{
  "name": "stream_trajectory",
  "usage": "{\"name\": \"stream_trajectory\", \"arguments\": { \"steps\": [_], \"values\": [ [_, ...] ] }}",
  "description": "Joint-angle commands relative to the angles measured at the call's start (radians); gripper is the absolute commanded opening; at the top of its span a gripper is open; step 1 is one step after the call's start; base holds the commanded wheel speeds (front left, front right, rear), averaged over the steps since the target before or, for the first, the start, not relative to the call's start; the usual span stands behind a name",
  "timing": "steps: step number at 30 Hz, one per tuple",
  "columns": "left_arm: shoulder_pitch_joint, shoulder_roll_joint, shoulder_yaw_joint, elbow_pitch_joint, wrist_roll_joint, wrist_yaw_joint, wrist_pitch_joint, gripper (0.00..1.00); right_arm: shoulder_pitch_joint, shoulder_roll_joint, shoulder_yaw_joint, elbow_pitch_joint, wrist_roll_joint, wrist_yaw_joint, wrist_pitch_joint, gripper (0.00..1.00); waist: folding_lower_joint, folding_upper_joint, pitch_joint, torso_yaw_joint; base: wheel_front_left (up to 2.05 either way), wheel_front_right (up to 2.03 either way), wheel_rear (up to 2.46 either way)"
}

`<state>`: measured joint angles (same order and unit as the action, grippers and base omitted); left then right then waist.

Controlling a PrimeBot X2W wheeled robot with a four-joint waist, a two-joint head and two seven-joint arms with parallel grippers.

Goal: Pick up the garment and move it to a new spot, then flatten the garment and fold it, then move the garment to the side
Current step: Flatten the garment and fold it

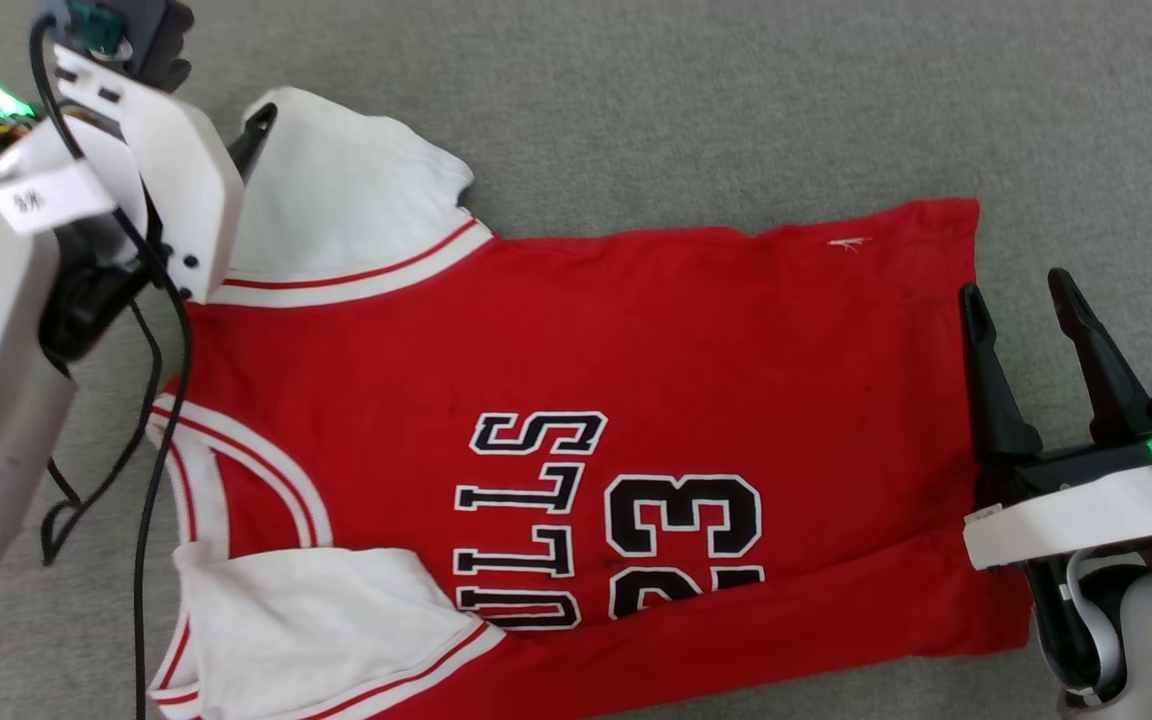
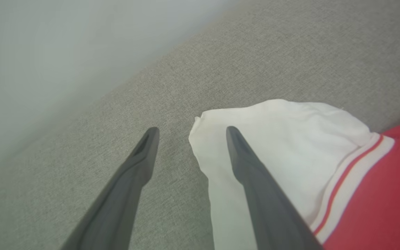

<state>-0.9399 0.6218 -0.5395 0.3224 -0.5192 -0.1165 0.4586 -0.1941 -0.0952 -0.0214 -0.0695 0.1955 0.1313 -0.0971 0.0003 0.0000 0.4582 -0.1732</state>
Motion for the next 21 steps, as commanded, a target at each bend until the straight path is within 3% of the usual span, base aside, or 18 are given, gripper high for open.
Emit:
{"name": "stream_trajectory", "arguments": {
  "steps": [1, 6, 16, 17, 18, 19, 21],
  "values": [
    [-0.032, 0.006, -0.007, 0.014, -0.014, -0.006, 0.027, 1.0, -0.017, 0.006, 0.002, -0.004, 0.004, -0.001, -0.005, 1.0, -0.0003, 0.0, 0.037, -0.028, 0.0, 0.0, 0.0],
    [-0.094, 0.032, -0.044, 0.073, -0.041, -0.01, 0.124, 1.0, -0.039, 0.015, 0.01, 0.004, 0.005, -0.001, -0.017, 1.0, -0.0003, 0.0, 0.072, -0.048, 0.0, 0.0, 0.0],
    [-0.123, 0.036, -0.092, 0.163, -0.065, -0.013, 0.134, 1.0, -0.055, 0.024, 0.012, 0.02, 0.001, -0.001, -0.029, 1.0, -0.0003, 0.0, 0.109, -0.063, 0.0, 0.0, 0.0],
    [-0.121, 0.035, -0.1, 0.172, -0.071, -0.014, 0.143, 0.56, -0.056, 0.025, 0.011, 0.02, 0.0, -0.001, -0.03, 1.0, -0.0003, 0.0, 0.111, -0.063, 0.0, 0.0, 0.0],
    [-0.121, 0.035, -0.109, 0.176, -0.075, -0.014, 0.145, 0.19, -0.057, 0.026, 0.011, 0.021, -0.001, -0.001, -0.031, 1.0, -0.0003, 0.0, 0.114, -0.063, 0.0, 0.0, 0.0],
    [-0.122, 0.035, -0.116, 0.18, -0.08, -0.014, 0.143, 0.0, -0.058, 0.026, 0.01, 0.021, -0.003, -0.001, -0.031, 1.0, -0.0003, 0.0, 0.116, -0.062, 0.0, 0.0, 0.0],
    [-0.124, 0.036, -0.121, 0.187, -0.092, -0.013, 0.128, 0.0, -0.06, 0.027, 0.008, 0.023, -0.005, -0.001, -0.031, 1.0, -0.0003, 0.0, 0.116, -0.06, 0.0, 0.0, 0.0]
  ]
}}
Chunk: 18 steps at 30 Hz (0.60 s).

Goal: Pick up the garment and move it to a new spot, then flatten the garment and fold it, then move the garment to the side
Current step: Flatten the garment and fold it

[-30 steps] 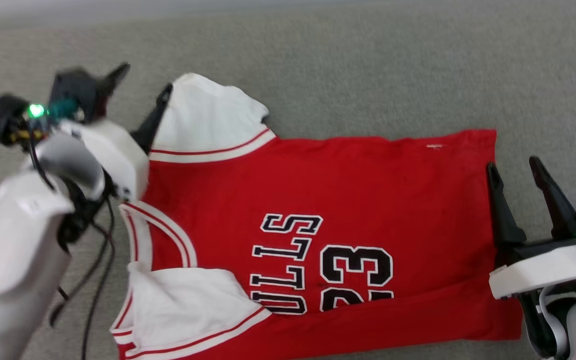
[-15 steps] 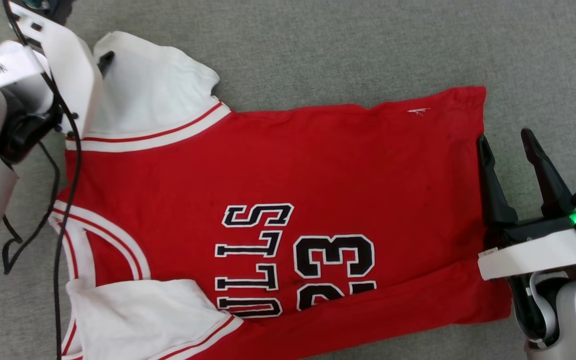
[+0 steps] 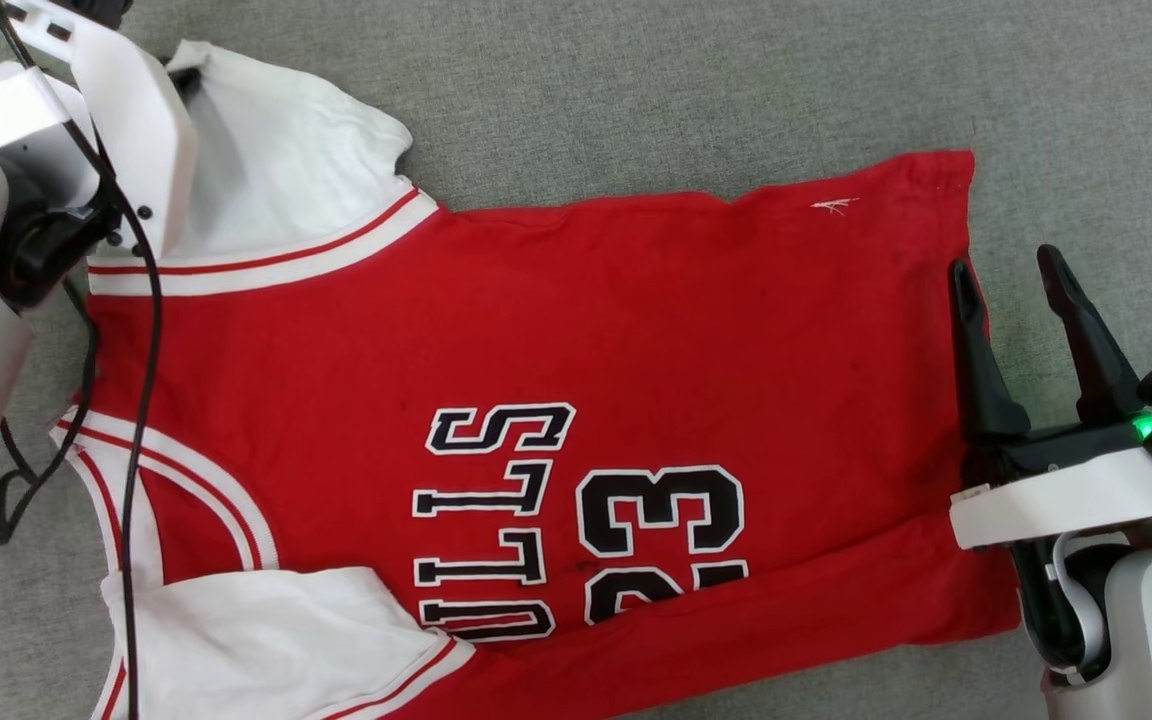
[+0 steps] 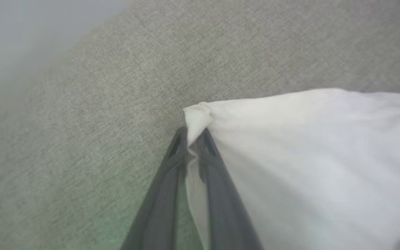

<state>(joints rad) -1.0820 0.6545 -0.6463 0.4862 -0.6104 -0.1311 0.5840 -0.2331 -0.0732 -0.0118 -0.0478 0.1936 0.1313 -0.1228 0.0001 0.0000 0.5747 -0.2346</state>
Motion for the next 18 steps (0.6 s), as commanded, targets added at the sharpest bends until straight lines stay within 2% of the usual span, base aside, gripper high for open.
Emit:
{"name": "stream_trajectory", "arguments": {
  "steps": [1, 11, 18],
  "values": [
    [0.017, 0.001, -0.014, 0.026, -0.005, 0.002, -0.011, 0.0, -0.019, 0.005, -0.002, 0.003, -0.005, -0.001, -0.004, 1.0, -0.0001, 0.0, -0.002, 0.003, 0.0, 0.0, 0.0],
    [0.04, -0.024, 0.003, 0.045, -0.019, 0.002, -0.195, 0.0, -0.004, -0.013, -0.009, 0.024, -0.019, -0.001, 0.029, 1.0, -0.0001, 0.0, -0.098, 0.035, 0.0, 0.0, 0.0],
    [0.126, -0.038, 0.035, -0.022, -0.056, 0.029, -0.303, 0.0, 0.022, -0.067, -0.02, 0.043, -0.017, -0.001, 0.148, 1.0, -0.0001, 0.0, -0.205, 0.086, 0.0, 0.0, 0.0]
  ]
}}
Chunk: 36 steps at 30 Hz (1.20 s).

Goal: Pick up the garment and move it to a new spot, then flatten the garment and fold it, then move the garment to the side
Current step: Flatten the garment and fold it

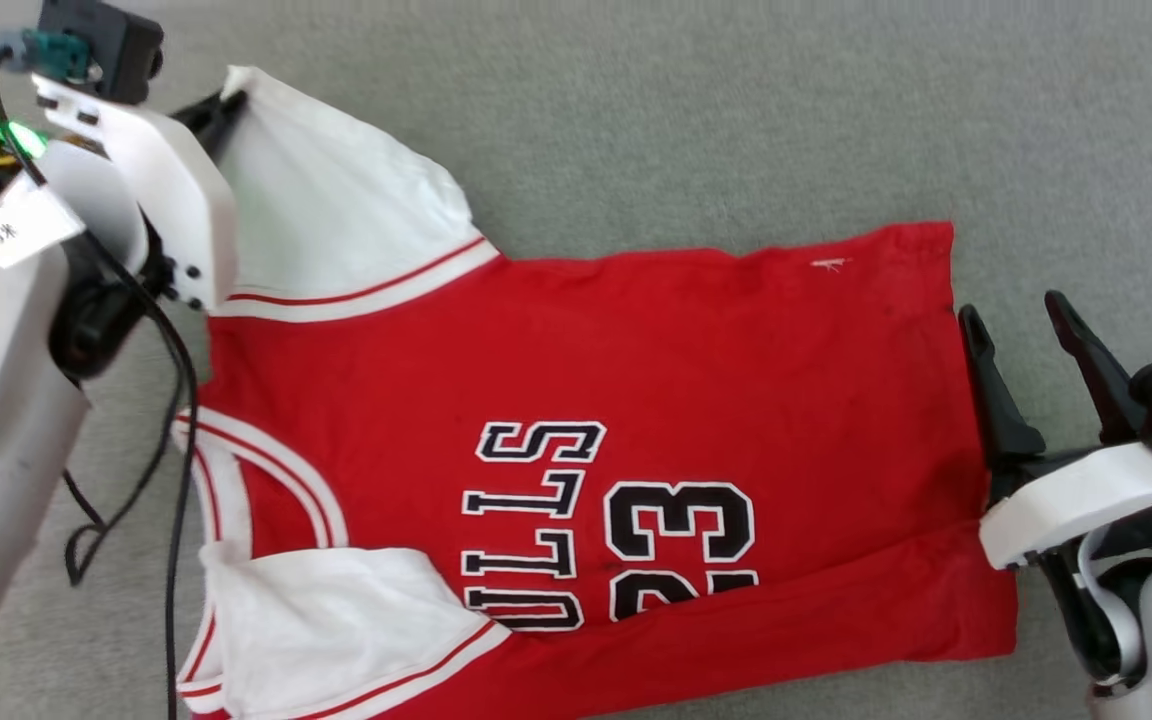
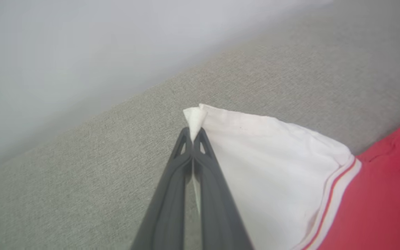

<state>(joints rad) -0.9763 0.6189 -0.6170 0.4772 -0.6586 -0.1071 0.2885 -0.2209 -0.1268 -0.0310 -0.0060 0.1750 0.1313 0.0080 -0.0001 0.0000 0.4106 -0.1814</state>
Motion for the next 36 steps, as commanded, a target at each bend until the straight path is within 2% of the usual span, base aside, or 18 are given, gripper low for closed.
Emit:
{"name": "stream_trajectory", "arguments": {
  "steps": [1, 8, 13, 17, 23, 24, 33, 36],
  "values": [
    [0.038, -0.004, 0.009, -0.035, -0.017, 0.012, -0.014, 0.0, 0.01, -0.026, -0.003, 0.002, 0.004, -0.001, 0.044, 1.0, 0.0001, 0.0, -0.051, 0.043, 0.0, 0.0, 0.0],
    [0.159, 0.025, 0.013, -0.243, -0.038, 0.069, -0.016, 0.0, -0.046, -0.188, 0.034, 0.011, 0.063, -0.001, 0.311, 1.0, 0.0001, 0.0, -0.076, 0.118, 0.0, 0.0, 0.0],
    [0.248, 0.048, 0.028, -0.397, -0.05, 0.129, -0.025, 0.0, -0.115, -0.267, 0.025, 0.072, 0.118, -0.001, 0.486, 1.0, 0.0001, 0.0, -0.06, 0.157, 0.0, 0.0, 0.0],
    [0.309, 0.055, 0.035, -0.487, -0.06, 0.174, -0.03, 0.0, -0.177, -0.298, 0.036, 0.136, 0.139, -0.001, 0.581, 1.0, 0.0001, 0.0, -0.041, 0.181, 0.0, 0.0, 0.0],
    [0.344, 0.063, 0.032, -0.572, -0.063, 0.205, -0.016, 0.0, -0.253, -0.342, 0.079, 0.207, 0.157, -0.001, 0.639, 1.0, 0.0001, 0.0, -0.015, 0.204, 0.0, 0.0, 0.0],
    [0.357, 0.064, 0.029, -0.593, -0.059, 0.212, -0.018, 0.0, -0.277, -0.366, 0.111, 0.23, 0.154, -0.001, 0.648, 1.0, 0.0001, 0.0, -0.005, 0.212, 0.0, 0.0, 0.0],
    [0.345, 0.054, 0.017, -0.63, -0.041, 0.216, -0.031, 0.0, -0.348, -0.4, 0.212, 0.324, 0.182, -0.001, 0.645, 1.0, 0.0001, 0.0, 0.029, 0.238, 0.0, 0.0, 0.0],
    [0.343, 0.046, 0.007, -0.631, -0.036, 0.213, -0.037, 0.0, -0.351, -0.421, 0.281, 0.354, 0.182, -0.001, 0.639, 1.0, 0.0001, 0.0, 0.035, 0.244, 0.0, 0.0, 0.0]
  ]
}}
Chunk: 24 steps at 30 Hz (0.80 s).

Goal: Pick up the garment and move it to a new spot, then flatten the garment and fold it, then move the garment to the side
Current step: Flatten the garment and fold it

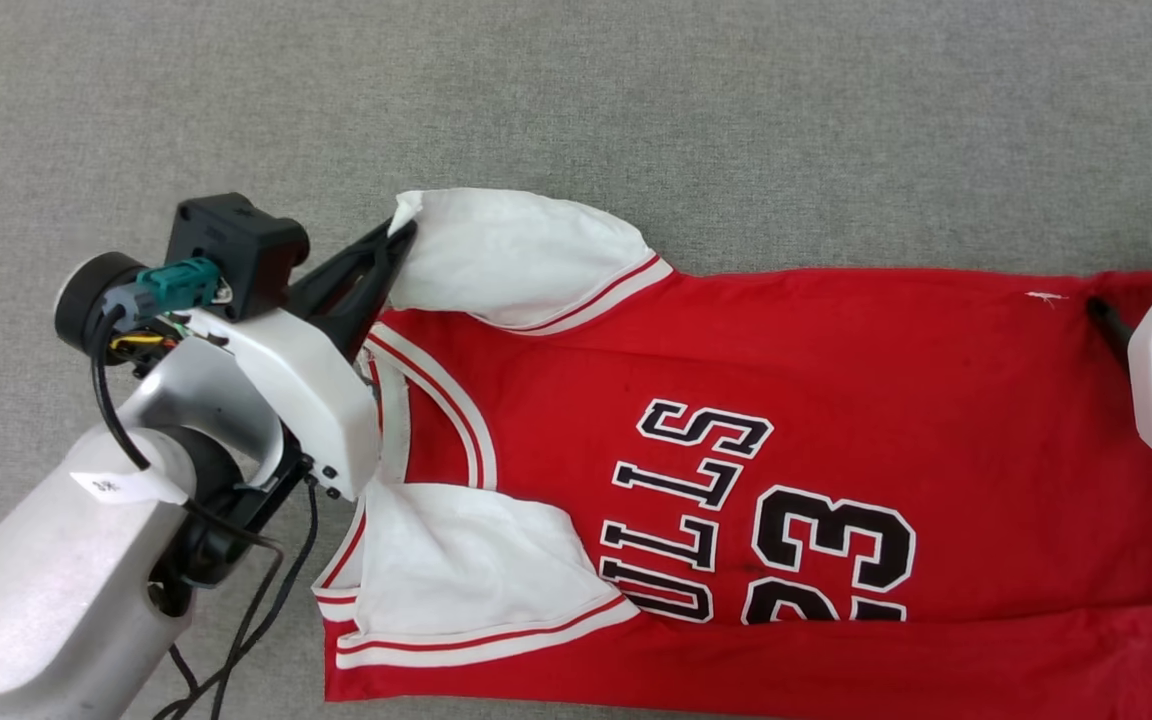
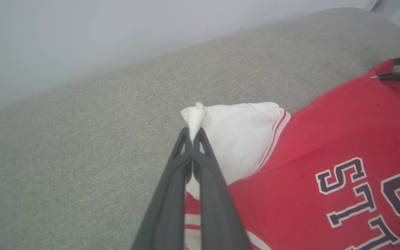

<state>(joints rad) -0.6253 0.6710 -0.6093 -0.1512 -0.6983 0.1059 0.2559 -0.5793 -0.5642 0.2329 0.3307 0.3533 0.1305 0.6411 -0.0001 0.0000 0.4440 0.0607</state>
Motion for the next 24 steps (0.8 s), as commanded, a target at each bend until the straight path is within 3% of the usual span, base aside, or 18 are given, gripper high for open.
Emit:
{"name": "stream_trajectory", "arguments": {
  "steps": [1, 2, 3, 15, 24],
  "values": [
    [-0.008, -0.008, -0.004, -0.001, 0.006, -0.002, -0.006, 0.0, 0.012, 0.012, 0.033, 0.033, 0.009, 0.0, 0.001, 0.75, 0.0001, 0.0, 0.002, 0.004, 0.0, 0.0, 0.0],
    [-0.009, -0.009, -0.006, 0.002, 0.007, -0.003, -0.007, 0.0, 0.017, 0.01, 0.045, 0.047, 0.016, 0.0, -0.006, 0.24, 0.0001, 0.0, 0.002, 0.006, 0.0, 0.0, 0.0],
    [-0.008, -0.01, -0.008, 0.005, 0.008, -0.004, -0.01, 0.0, 0.02, 0.01, 0.053, 0.06, 0.021, 0.0, -0.016, 0.0, 0.0001, 0.0, 0.0, 0.008, 0.0, 0.0, 0.0],
    [0.068, -0.032, 0.006, 0.066, -0.018, 0.019, -0.086, 0.0, 0.018, 0.038, -0.008, 0.142, 0.077, -0.001, -0.234, 0.0, 0.0001, 0.0, -0.113, -0.011, 0.0, 0.0, 0.0],
    [0.178, -0.017, 0.023, 0.059, -0.046, 0.061, -0.132, 0.0, 0.129, 0.072, -0.072, 0.149, 0.147, -0.001, -0.348, 0.0, 0.0001, 0.0, -0.221, -0.018, 0.0, 0.0, 0.0]
  ]
}}
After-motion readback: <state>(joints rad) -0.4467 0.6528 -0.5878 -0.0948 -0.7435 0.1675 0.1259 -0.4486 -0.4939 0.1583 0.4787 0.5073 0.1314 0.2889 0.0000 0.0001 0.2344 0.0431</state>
